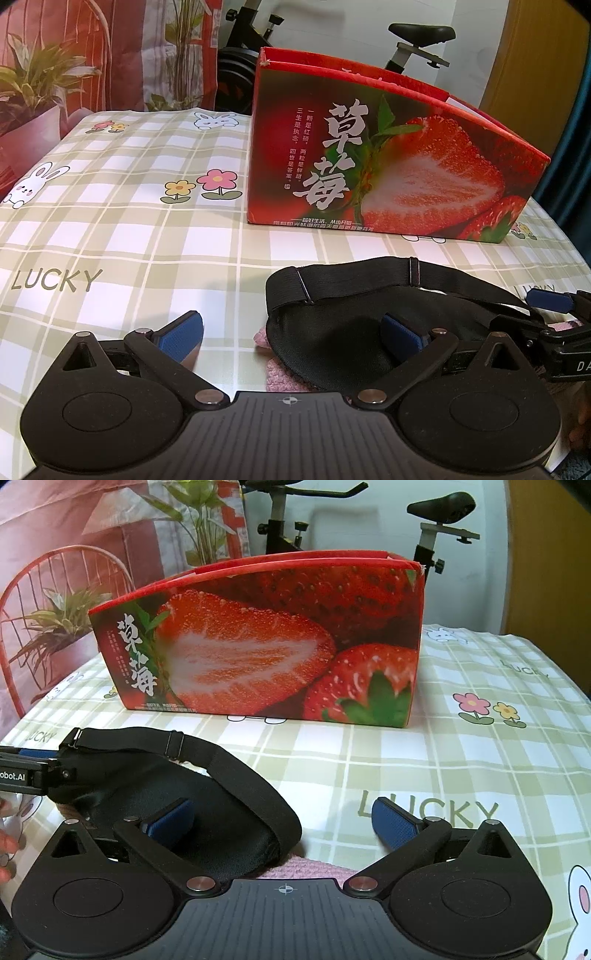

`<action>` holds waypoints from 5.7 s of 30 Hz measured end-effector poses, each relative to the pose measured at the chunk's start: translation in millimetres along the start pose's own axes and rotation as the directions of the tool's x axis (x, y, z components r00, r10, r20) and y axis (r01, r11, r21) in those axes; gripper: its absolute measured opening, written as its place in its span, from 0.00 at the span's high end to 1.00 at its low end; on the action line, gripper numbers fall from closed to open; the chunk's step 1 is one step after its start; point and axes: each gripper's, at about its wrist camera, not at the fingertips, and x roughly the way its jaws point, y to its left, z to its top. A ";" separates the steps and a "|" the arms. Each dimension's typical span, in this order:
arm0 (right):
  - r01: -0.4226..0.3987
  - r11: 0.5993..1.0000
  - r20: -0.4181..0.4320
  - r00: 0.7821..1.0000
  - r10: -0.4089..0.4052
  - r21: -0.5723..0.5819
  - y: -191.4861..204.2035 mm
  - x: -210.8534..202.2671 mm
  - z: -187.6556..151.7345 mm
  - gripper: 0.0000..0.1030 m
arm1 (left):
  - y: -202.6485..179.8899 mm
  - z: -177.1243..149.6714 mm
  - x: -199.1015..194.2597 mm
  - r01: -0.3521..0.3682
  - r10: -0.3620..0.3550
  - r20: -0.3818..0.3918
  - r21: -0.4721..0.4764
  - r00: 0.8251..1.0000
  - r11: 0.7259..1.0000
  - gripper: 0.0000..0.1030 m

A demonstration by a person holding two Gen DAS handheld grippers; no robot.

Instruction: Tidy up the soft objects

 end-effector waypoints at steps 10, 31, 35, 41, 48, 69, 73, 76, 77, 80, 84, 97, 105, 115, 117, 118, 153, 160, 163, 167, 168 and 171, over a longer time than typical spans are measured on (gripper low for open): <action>-0.002 1.000 0.003 1.000 0.002 0.002 -0.8 -0.4 0.0 0.00 | 0.7 0.1 -0.1 0.004 -0.004 -0.002 0.003 1.000 1.000 0.00; 0.000 1.000 0.017 1.000 0.001 -0.001 0.0 -1.8 -2.2 0.00 | 13.8 2.4 -10.1 0.069 -0.068 0.026 -0.054 0.997 0.996 0.55; 0.000 1.000 0.017 1.000 0.000 -0.002 0.5 -1.6 -2.5 0.00 | 12.4 2.1 -8.0 0.084 -0.083 0.028 -0.056 0.996 0.995 0.59; 0.018 1.000 -0.009 1.000 -0.018 0.006 0.5 -2.6 0.1 0.00 | 13.6 1.6 -8.8 0.102 -0.099 0.040 -0.059 0.994 0.993 0.68; -0.023 0.998 -0.051 0.998 0.026 0.061 -7.9 -16.7 5.3 0.19 | 16.6 1.2 -9.1 0.107 -0.104 0.044 -0.083 0.994 0.991 0.71; -0.121 0.991 0.126 0.985 0.114 0.048 -5.5 -55.9 34.2 0.92 | 15.4 8.5 -35.5 0.113 -0.102 0.151 -0.068 0.983 0.991 0.86; -0.124 0.992 0.185 0.975 0.125 -0.017 0.8 -71.5 51.3 0.93 | 11.6 17.3 -51.6 0.114 -0.101 0.205 -0.055 0.973 0.992 0.86; -0.121 0.991 0.232 0.964 0.133 -0.063 4.4 -84.7 67.4 0.93 | 12.2 27.5 -64.7 0.122 -0.103 0.248 -0.063 0.963 0.991 0.86; -0.121 0.990 0.247 0.959 0.136 -0.076 5.2 -89.1 73.3 0.93 | 12.4 32.1 -68.9 0.126 -0.104 0.262 -0.067 0.959 0.990 0.86; -0.120 0.987 0.282 0.948 0.147 -0.110 8.5 -98.7 93.0 0.93 | 10.7 49.1 -82.8 0.130 -0.106 0.311 -0.058 0.944 0.990 0.86; -0.104 0.983 0.314 0.938 0.147 -0.150 9.7 -100.0 121.4 0.94 | 2.2 74.4 -93.5 0.129 -0.109 0.361 -0.032 0.926 0.991 0.87; 0.086 0.971 0.394 0.919 0.009 -0.224 2.1 -31.8 196.8 0.95 | -39.5 172.6 -46.9 0.036 -0.064 0.418 0.073 0.906 0.997 0.89; 0.135 0.961 0.319 0.946 -0.053 -0.241 -3.3 25.3 191.8 0.95 | -57.1 181.0 9.7 -0.017 -0.028 0.285 0.156 0.958 0.988 0.89; 0.112 0.965 0.226 0.972 -0.057 -0.235 -3.4 53.6 168.2 0.94 | -52.7 170.8 36.3 -0.026 -0.011 0.167 0.214 0.986 0.977 0.89; 0.111 0.966 0.222 0.973 -0.059 -0.232 -4.3 53.4 167.2 0.94 | -54.0 170.8 35.7 -0.027 -0.009 0.163 0.218 0.987 0.976 0.89; 0.112 0.966 0.221 0.973 -0.060 -0.235 -4.0 53.7 166.5 0.94 | -53.7 170.4 35.5 -0.029 -0.007 0.162 0.220 0.987 0.975 0.89; -0.059 0.994 -0.123 0.991 0.047 -0.090 -14.5 -65.6 5.7 0.41 | -18.9 24.3 -24.3 0.137 -0.135 -0.028 0.098 0.990 0.986 0.31; -0.053 0.993 -0.196 0.980 0.031 -0.109 -6.1 -48.2 -10.5 0.38 | -2.6 12.9 -24.0 0.103 -0.103 0.008 0.017 0.995 0.995 0.31; -0.042 0.991 -0.186 0.982 0.017 -0.130 -2.4 -40.6 -5.0 0.45 | 4.1 7.9 -28.0 0.082 -0.082 0.040 -0.018 0.996 0.996 0.30; -0.032 0.987 -0.166 0.986 0.006 -0.157 -0.6 -26.5 7.0 0.52 | 6.7 2.9 -26.5 0.057 -0.055 0.056 -0.041 0.997 0.998 0.30; -0.031 0.987 -0.161 0.987 0.005 -0.155 -0.8 -21.7 11.3 0.53 | 7.4 2.0 -26.9 0.047 -0.045 0.060 -0.043 0.997 0.998 0.30; -0.022 0.990 -0.139 0.990 0.002 -0.142 0.0 -5.7 22.5 0.55 | 6.6 2.0 -26.6 0.019 -0.016 0.070 -0.042 0.997 0.999 0.27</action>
